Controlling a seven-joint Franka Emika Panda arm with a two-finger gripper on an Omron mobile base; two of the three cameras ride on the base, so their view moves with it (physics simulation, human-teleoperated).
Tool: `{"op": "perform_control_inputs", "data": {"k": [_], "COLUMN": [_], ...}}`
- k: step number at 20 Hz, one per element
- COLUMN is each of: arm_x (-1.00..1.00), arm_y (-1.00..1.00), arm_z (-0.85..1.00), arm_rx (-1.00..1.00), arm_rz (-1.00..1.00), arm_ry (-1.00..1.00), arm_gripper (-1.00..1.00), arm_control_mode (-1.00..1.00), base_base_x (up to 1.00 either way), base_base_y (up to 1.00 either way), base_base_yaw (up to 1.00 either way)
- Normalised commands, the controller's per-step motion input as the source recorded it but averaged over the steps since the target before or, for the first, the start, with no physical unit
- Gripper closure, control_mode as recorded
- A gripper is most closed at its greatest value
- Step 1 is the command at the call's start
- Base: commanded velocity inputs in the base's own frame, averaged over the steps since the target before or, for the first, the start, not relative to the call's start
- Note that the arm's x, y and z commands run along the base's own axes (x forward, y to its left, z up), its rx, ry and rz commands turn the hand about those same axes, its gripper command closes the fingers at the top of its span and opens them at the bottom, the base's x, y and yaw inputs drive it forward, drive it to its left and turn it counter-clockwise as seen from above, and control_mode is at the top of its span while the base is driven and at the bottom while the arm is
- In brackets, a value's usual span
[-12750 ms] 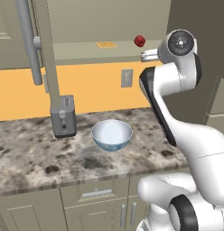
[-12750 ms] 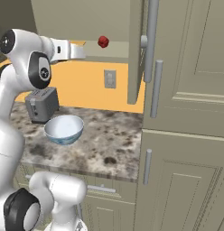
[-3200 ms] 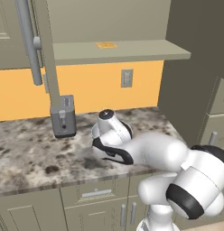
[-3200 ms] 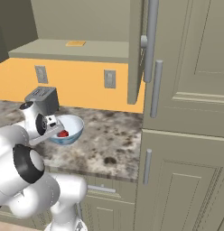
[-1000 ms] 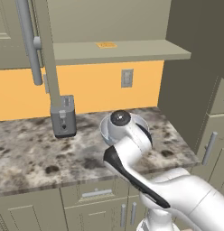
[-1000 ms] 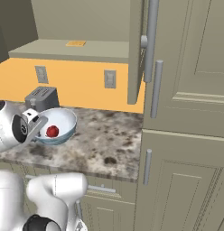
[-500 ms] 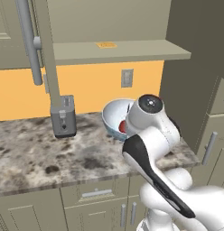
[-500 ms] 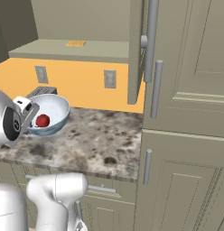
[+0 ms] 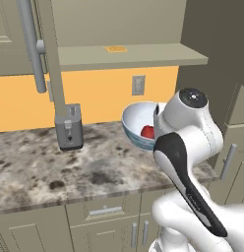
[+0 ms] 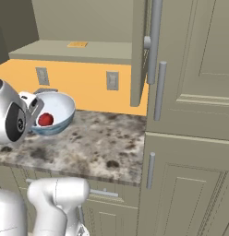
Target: Pick the bell pepper from the cabinet and place it in the bowl. Then pick the bowl and place it in the sink. Then turn on the sink facuet.
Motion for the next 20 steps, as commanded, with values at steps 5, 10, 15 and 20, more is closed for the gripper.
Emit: {"op": "perform_control_inputs", "data": {"k": [5,10,15,20], "arm_x": [-0.03,-0.04,0.0,0.0], "arm_y": [0.0,0.0,0.0,0.0], "arm_z": [-0.06,0.0,0.0,0.0], "arm_rx": [0.0,0.0,0.0,0.0], "arm_rz": [0.0,0.0,0.0,0.0], "arm_ry": [0.02,0.0,0.0,0.0], "arm_gripper": [1.0,1.0,1.0,1.0], "arm_control_mode": [-1.0,1.0,1.0,1.0], "base_base_x": [0.0,-0.43,-0.81,-0.42], "base_base_y": [0.0,0.07,0.4,0.96], "base_base_yaw": [0.0,0.0,0.0,0.01]}}
